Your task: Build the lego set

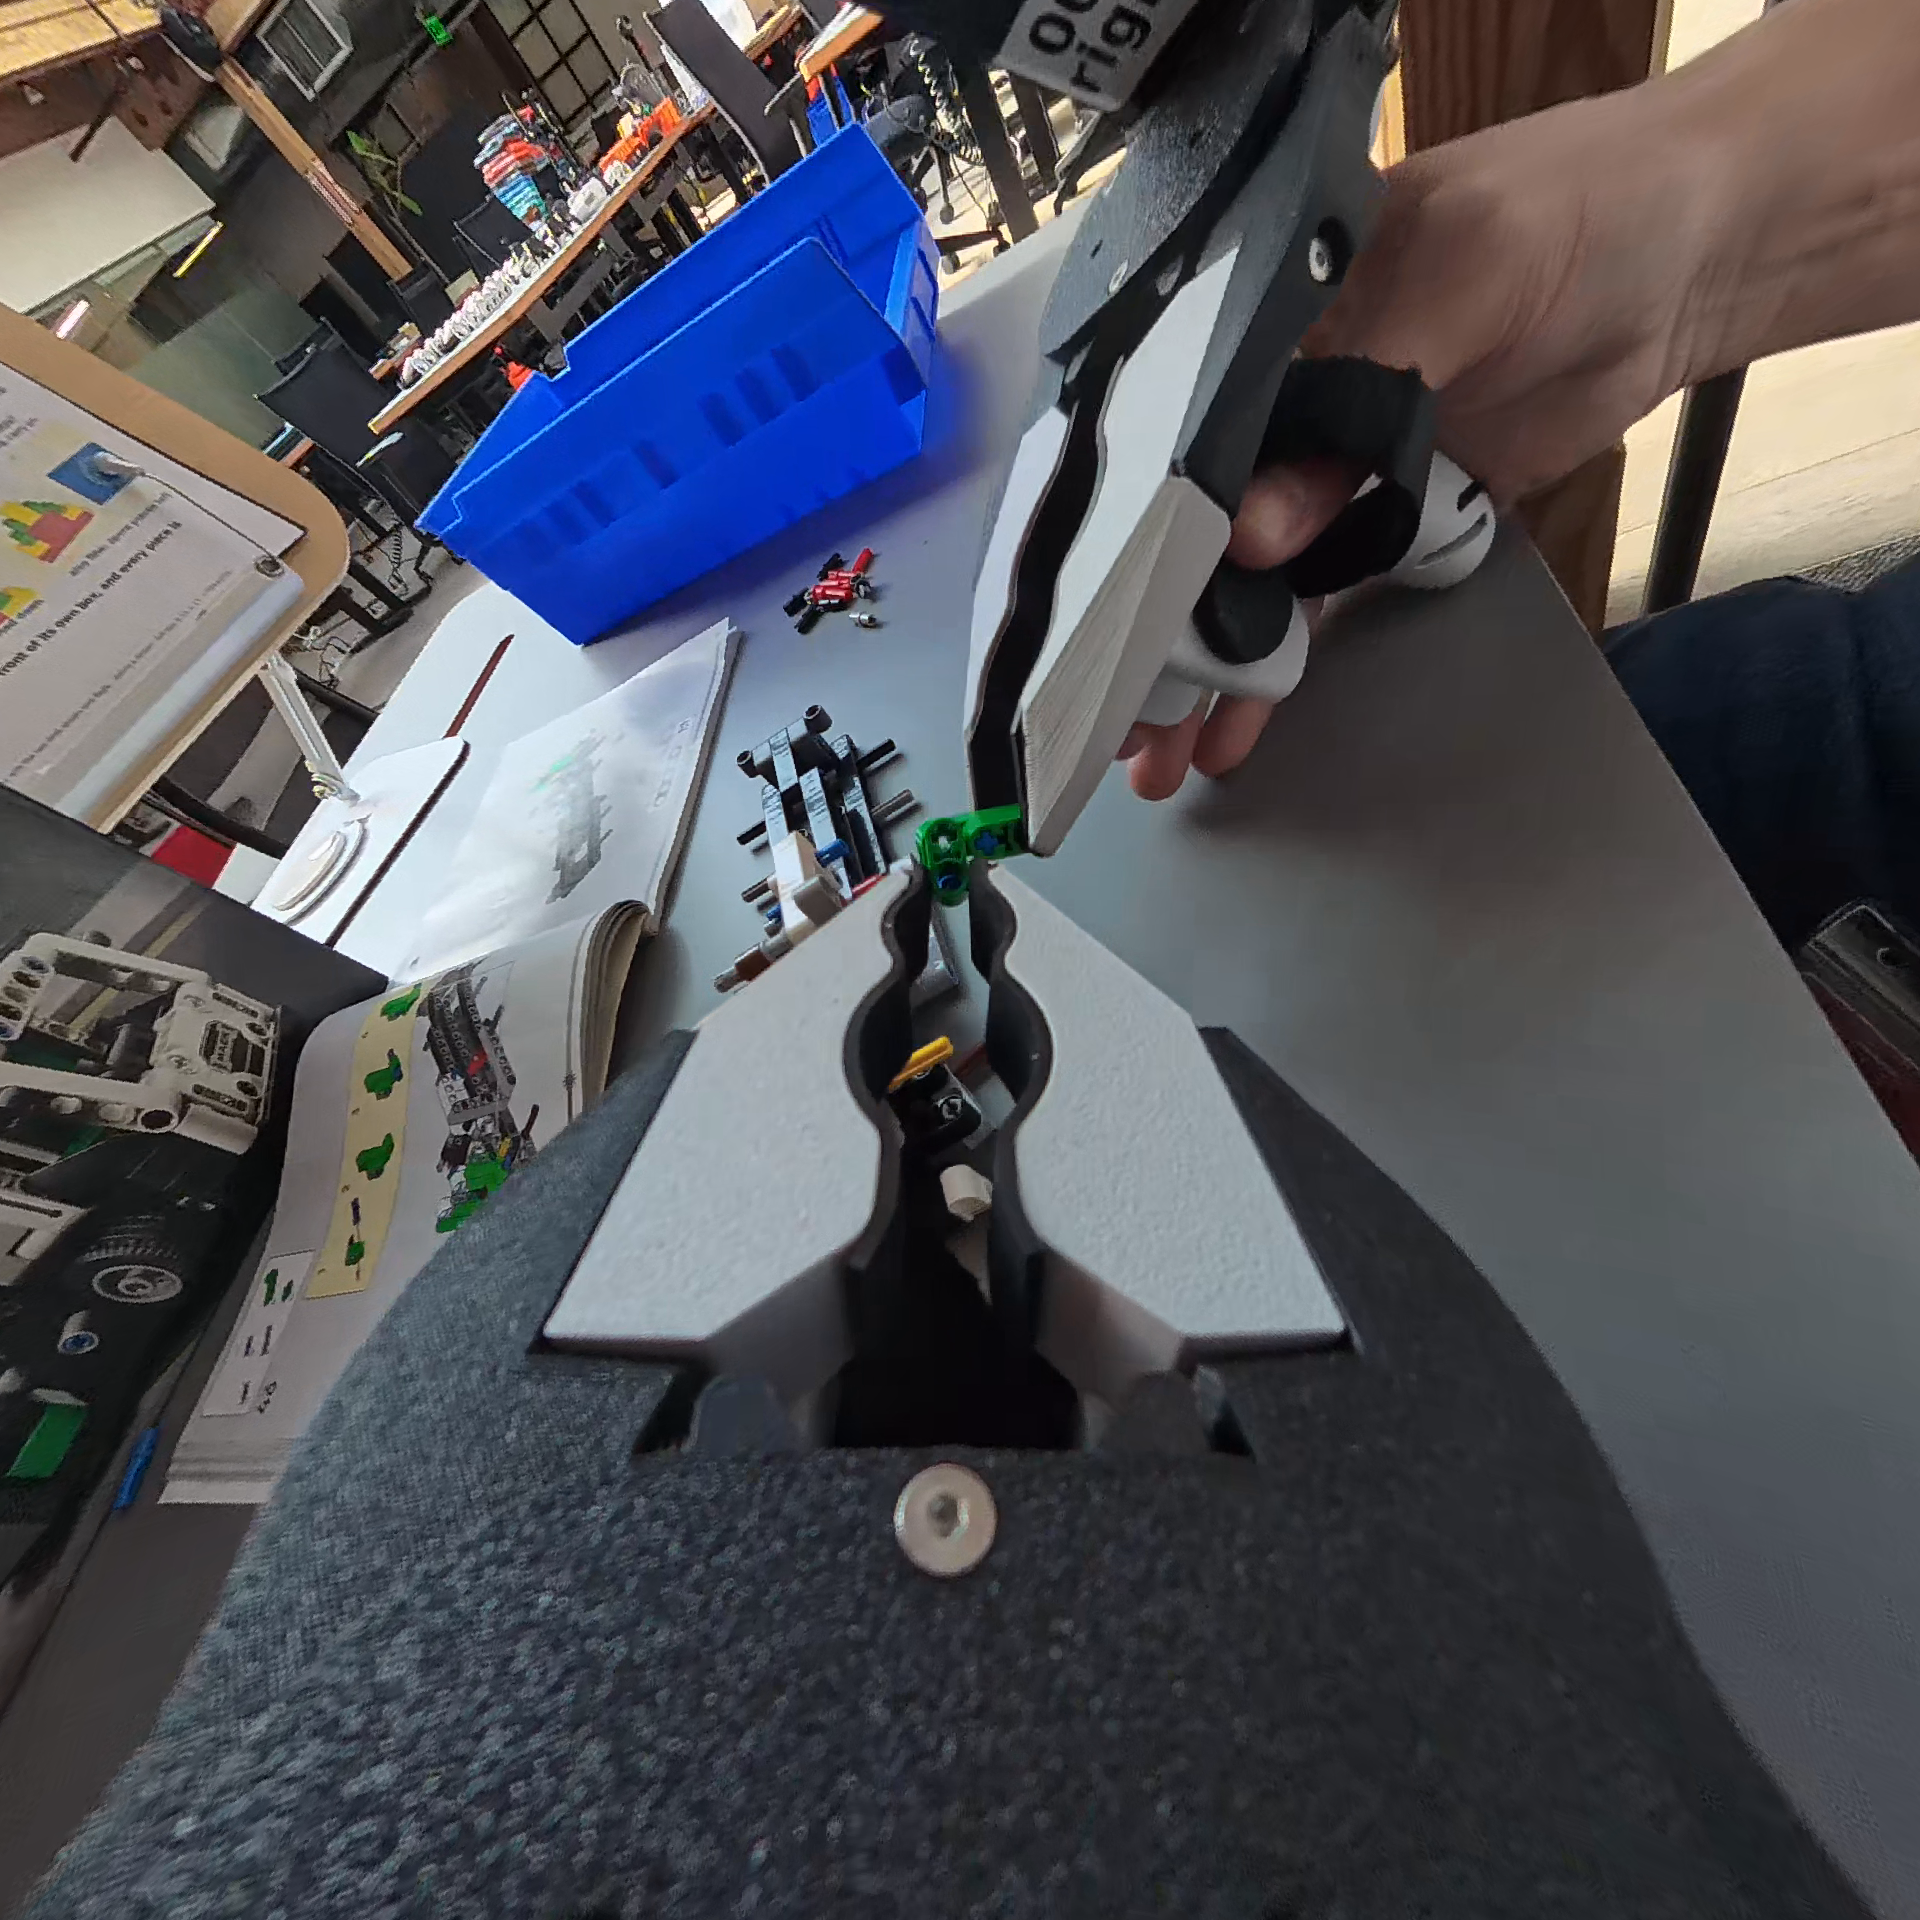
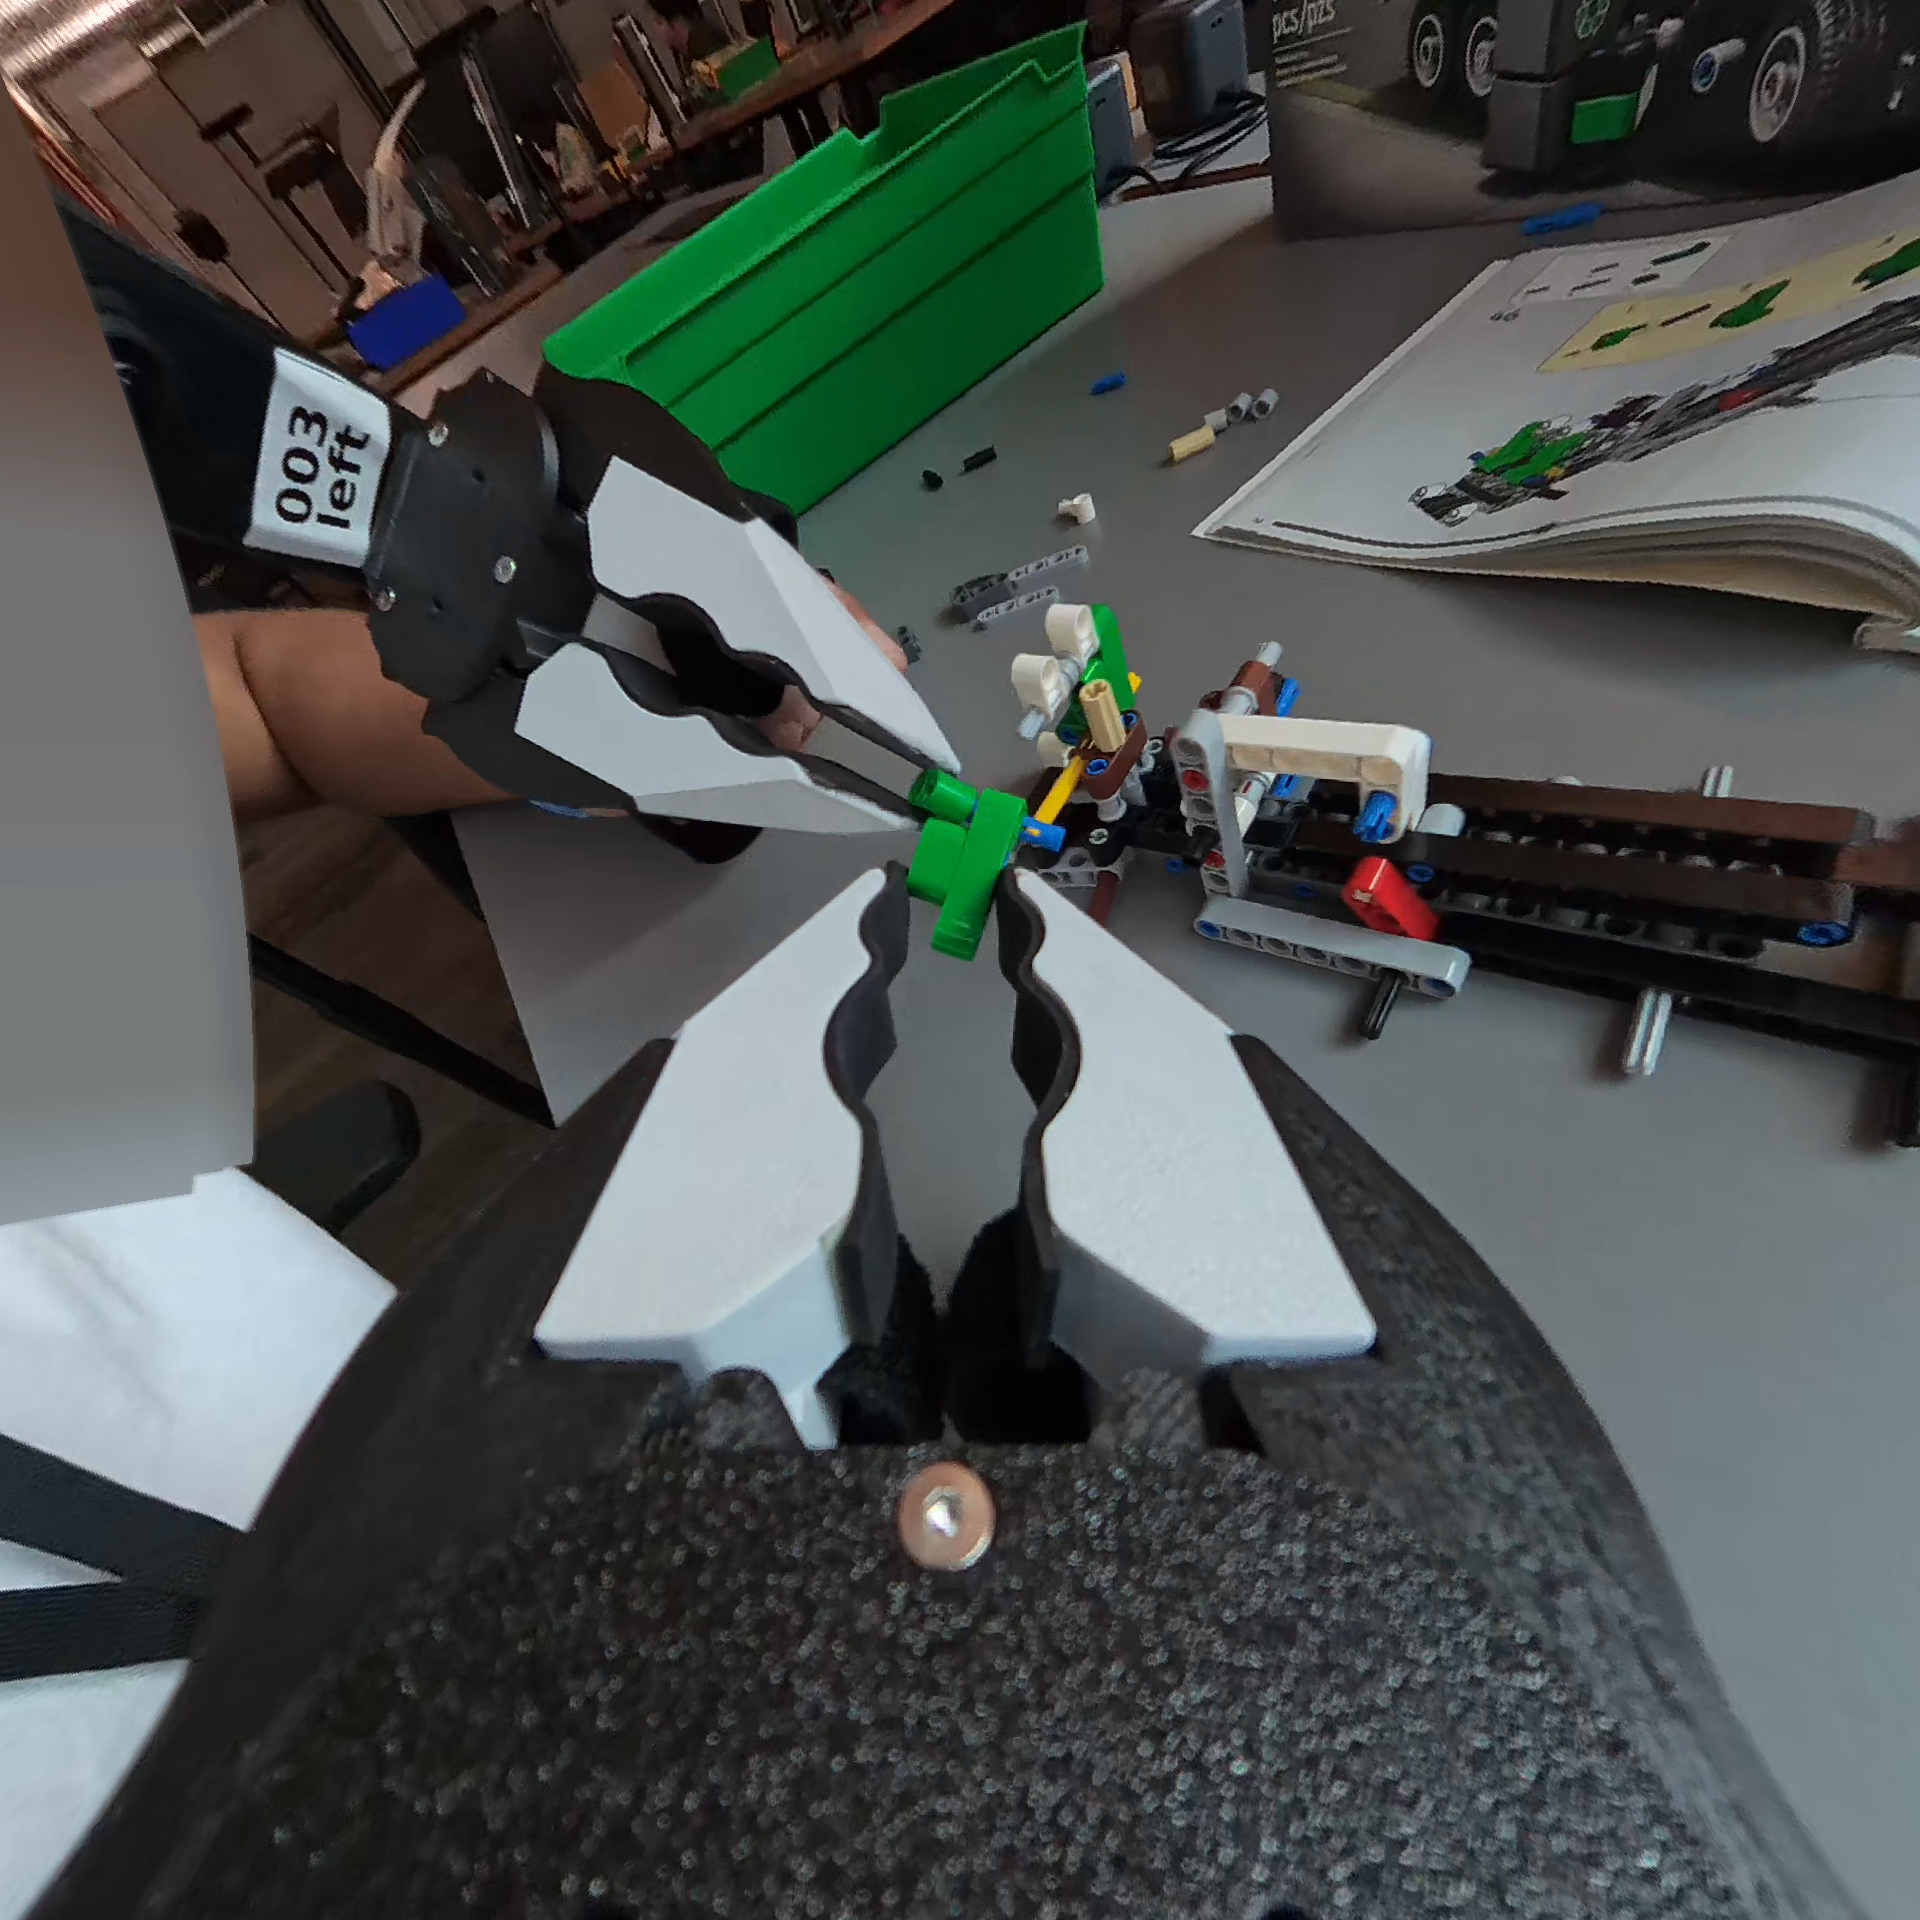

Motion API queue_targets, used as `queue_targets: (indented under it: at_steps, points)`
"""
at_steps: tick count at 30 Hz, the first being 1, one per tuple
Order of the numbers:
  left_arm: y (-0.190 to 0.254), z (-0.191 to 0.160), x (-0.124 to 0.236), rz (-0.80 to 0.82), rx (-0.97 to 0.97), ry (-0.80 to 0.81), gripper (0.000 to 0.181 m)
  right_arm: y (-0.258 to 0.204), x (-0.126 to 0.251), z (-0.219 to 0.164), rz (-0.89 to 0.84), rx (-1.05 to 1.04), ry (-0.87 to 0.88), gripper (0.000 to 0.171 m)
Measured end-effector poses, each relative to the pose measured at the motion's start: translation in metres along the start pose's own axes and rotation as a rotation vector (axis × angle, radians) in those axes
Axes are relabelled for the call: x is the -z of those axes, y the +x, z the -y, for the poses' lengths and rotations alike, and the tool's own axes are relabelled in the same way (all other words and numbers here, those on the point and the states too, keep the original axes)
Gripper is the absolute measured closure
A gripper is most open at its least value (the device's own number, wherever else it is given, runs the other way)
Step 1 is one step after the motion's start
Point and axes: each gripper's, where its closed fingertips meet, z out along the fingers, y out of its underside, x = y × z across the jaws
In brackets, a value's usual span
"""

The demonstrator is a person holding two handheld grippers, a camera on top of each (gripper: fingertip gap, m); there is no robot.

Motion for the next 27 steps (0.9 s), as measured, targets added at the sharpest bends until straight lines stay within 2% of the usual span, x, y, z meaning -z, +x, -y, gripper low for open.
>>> queue_targets:
  at_steps: [6,10,17,27]
  points:
    - [0.001,0.0,0.002,0.012,0.032,-0.003,0.176,-0.003,-0.001,0.0,0.004,-0.015,0.007,0.155]
    - [-0.002,0.007,0.004,0.01,0.1,0.041,0.176,-0.006,0.002,0.007,0.063,-0.095,0.07,0.155]
    - [-0.005,0.016,0.009,0.017,0.104,0.103,0.176,-0.011,0.007,0.015,0.154,-0.165,0.136,0.155]
    - [-0.004,0.014,0.007,0.01,0.132,0.092,0.176,-0.011,0.006,0.013,0.11,-0.135,0.128,0.155]
